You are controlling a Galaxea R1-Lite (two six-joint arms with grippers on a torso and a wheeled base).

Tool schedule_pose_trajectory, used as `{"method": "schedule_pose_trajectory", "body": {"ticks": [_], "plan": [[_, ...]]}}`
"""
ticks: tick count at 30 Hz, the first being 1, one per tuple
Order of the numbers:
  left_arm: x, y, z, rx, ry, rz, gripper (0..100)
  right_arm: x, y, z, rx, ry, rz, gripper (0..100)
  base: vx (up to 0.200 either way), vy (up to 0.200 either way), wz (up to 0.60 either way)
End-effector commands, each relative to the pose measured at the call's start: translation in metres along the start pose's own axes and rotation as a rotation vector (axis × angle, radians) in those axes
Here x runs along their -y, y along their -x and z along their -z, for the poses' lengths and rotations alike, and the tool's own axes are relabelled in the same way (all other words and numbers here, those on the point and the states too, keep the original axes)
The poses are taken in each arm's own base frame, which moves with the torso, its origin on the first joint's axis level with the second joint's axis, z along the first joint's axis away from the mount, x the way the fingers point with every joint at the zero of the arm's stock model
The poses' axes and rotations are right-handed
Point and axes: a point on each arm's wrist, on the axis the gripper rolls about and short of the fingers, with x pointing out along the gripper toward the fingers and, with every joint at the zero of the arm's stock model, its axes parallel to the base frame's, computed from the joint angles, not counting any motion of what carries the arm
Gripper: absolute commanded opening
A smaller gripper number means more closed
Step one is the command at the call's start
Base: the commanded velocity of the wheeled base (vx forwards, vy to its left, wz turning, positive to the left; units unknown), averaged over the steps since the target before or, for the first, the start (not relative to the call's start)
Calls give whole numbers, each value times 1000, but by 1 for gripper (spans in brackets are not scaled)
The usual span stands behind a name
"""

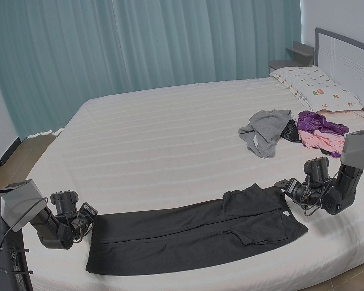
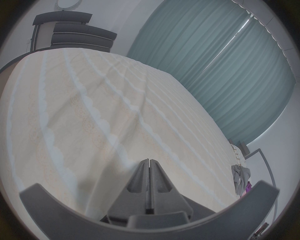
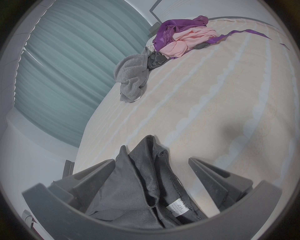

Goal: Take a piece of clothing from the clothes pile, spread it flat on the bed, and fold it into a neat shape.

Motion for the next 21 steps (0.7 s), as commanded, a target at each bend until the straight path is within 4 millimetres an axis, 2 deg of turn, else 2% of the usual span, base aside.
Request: {"method": "schedule_pose_trajectory", "body": {"ticks": [1, 11, 15, 16, 21], "plan": [[1, -4, -1, 7, 2, 6, 0, -1, -1, 0, 1, 1, -4, 100, 0, 0, 0], [1, -10, 0, 11, 0, 6, 0, 3, -20, 1, 4, 9, -12, 100, 0, 0, 0], [0, -9, -1, 7, 2, 2, 0, 3, -22, 1, 6, 14, -14, 100, 0, 0, 0], [1, -9, 0, 6, 2, 3, 100, 3, -22, 1, 6, 14, -14, 100, 0, 0, 0], [-1, -8, -1, 4, 5, 0, 100, 1, -17, 0, 11, 14, -11, 100, 0, 0, 0]]}}
